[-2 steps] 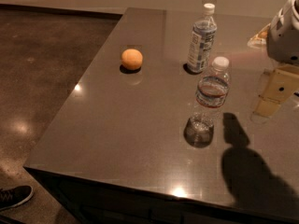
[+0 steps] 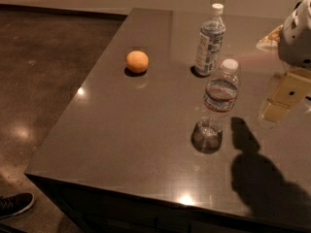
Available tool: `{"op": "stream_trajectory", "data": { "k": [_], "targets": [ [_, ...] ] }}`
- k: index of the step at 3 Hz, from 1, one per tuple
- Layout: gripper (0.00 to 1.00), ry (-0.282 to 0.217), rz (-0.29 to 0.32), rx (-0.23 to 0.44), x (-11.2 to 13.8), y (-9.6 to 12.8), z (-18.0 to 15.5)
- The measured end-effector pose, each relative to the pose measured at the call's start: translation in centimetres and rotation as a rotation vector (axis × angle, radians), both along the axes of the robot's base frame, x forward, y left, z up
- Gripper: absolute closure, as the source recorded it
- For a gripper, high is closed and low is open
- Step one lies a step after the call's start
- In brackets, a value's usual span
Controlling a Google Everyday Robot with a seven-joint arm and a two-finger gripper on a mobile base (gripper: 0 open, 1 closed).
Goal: Pick water bottle
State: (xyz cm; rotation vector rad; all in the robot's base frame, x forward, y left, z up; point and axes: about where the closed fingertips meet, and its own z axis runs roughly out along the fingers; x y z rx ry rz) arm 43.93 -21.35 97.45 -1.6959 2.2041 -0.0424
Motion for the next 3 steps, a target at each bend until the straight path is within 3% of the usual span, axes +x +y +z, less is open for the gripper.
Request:
{"op": "stream_trajectory", "data": {
  "k": [3],
  "targets": [
    [0.00,0.001,0.027,0.219,0.9,2.1,-2.1]
  ]
}}
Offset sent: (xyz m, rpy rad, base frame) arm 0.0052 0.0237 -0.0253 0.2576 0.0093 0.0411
